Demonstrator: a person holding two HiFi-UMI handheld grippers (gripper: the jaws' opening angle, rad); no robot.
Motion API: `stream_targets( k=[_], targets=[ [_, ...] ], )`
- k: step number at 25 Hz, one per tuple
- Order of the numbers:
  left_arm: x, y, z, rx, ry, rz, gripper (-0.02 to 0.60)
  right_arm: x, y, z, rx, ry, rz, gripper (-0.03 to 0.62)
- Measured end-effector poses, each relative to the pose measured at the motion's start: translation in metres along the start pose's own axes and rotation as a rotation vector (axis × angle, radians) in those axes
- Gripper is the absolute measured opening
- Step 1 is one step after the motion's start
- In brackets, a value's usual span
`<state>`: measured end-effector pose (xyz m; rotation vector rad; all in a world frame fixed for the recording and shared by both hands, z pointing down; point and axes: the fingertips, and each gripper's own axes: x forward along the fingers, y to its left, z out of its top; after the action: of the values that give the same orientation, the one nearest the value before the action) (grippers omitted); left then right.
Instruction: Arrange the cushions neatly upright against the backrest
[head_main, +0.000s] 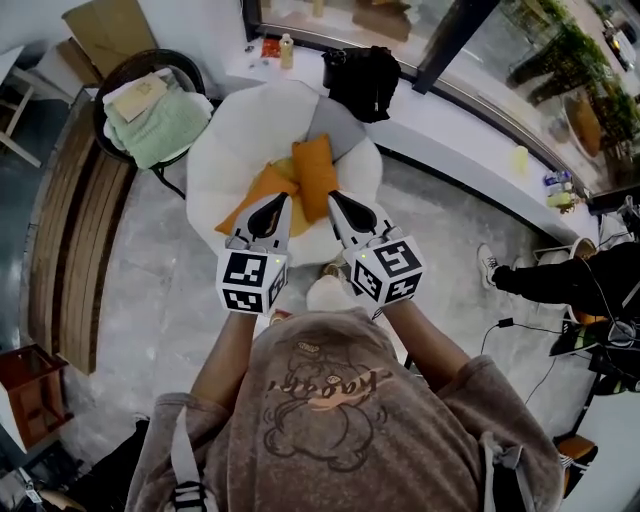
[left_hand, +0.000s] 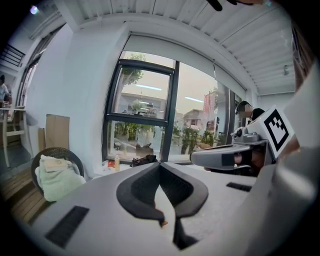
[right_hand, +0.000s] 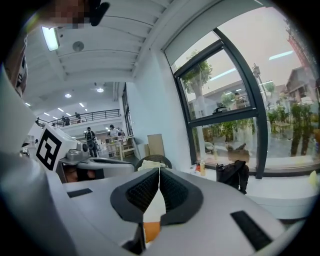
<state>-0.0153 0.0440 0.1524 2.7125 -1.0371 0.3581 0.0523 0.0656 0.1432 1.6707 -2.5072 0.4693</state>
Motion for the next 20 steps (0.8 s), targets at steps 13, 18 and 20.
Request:
stream_targets(
  k=[13,18,20],
  targets=[
    [0.069,0.001,0.028,-0.054,-0.014,0.118,0.005,0.024,-0.070,0.024,0.007,0.017,0.111,0.021],
    [0.088,0.002,0.036,-0.050,-0.020,0.112,0.005,0.038,-0.081,0.025,0.014,0.024,0.120,0.021],
    [0.093,0.003,0.038,-0.040,-0.018,0.099,0.005,0.044,-0.083,0.025,0.015,0.028,0.116,0.021]
  ],
)
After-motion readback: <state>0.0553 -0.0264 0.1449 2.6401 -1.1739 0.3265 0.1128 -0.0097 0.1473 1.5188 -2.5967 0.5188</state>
